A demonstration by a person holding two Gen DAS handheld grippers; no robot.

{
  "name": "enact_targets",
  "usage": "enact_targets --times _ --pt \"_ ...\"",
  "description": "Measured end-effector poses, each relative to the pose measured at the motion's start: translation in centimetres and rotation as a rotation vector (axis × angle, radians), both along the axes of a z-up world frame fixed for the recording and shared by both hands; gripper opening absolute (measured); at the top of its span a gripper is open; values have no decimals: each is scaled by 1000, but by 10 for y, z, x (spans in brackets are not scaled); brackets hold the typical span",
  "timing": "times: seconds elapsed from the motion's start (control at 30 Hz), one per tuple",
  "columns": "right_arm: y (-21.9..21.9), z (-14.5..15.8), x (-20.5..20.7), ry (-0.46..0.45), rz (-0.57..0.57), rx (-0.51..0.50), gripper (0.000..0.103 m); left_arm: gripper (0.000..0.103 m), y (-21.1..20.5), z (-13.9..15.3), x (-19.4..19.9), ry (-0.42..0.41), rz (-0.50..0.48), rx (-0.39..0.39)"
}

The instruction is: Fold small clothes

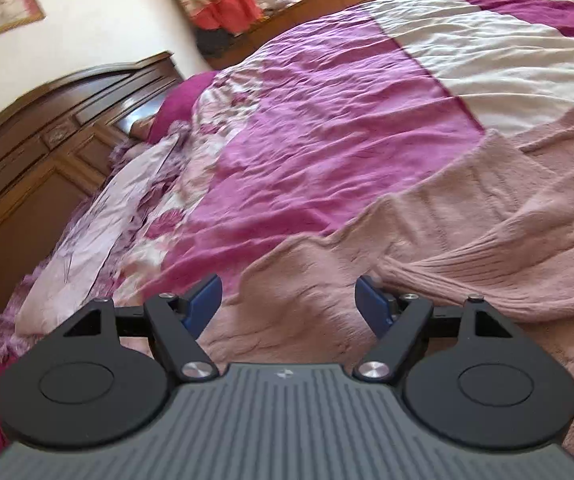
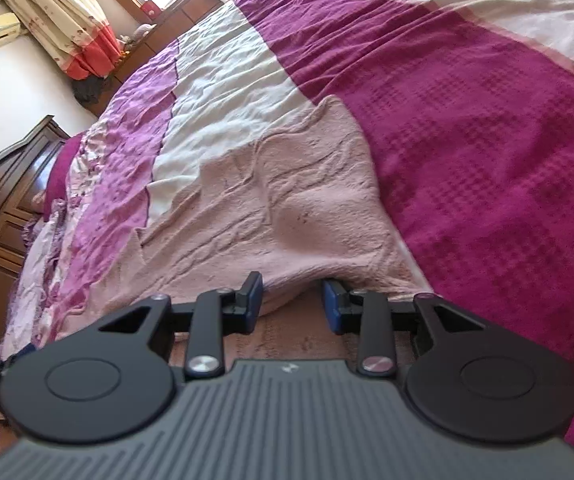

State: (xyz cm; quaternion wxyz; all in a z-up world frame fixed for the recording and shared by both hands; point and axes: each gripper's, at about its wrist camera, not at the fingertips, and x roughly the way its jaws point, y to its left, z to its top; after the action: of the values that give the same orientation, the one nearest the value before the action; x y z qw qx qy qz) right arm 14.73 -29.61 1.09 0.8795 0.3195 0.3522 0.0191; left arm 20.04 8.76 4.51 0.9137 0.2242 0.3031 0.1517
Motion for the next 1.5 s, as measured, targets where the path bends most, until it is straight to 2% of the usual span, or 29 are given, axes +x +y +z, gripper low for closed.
enact_targets --times 0.1,0.23,0.47,0.57,0.7,0.83,0.87,0.93,0.97,1.0,1.1,1.17,1.23,1.37,1.43,1.47,1.5 --pt "-2 1 -2 4 -9 -17 35 81 13 4 -5 16 15 -64" --pt "0 4 -5 8 1 -43 35 82 32 14 -17 34 27 -214" --pt "7 21 -17 -19 58 -103 39 82 48 31 -24 46 -15 -456" --pt "11 33 -20 -56 83 -137 39 81 44 28 -12 72 -49 -546" --pt "14 40 -15 -93 106 -201 39 74 33 16 6 116 -96 -602" --pt "15 28 -7 -79 109 -224 39 71 32 0 23 182 -119 -704" --pt "15 23 -5 -65 105 -227 39 66 32 -3 26 199 -117 -722" --pt "15 14 -4 -48 102 -234 36 57 32 -7 26 199 -103 -729" --pt "14 10 -4 -46 102 -235 36 50 32 -7 24 186 -110 -734" --pt "15 7 -6 -51 103 -234 36 38 33 -7 22 176 -119 -740" --pt "17 5 -7 -67 113 -252 36 23 37 -1 15 144 -158 -790" --pt "18 5 -7 -70 118 -264 36 22 38 8 3 91 -206 -816" --pt "19 4 -8 -72 119 -268 36 22 34 17 -8 47 -250 -802" --pt "20 4 -8 -76 120 -274 36 23 23 15 -11 74 -269 -777" --pt "20 4 -9 -79 124 -279 36 24 18 8 -10 97 -256 -736" --pt "20 3 -9 -81 126 -279 36 29 16 5 -9 108 -249 -716" --pt "19 3 -9 -83 127 -279 36 38 15 2 -8 117 -239 -707"
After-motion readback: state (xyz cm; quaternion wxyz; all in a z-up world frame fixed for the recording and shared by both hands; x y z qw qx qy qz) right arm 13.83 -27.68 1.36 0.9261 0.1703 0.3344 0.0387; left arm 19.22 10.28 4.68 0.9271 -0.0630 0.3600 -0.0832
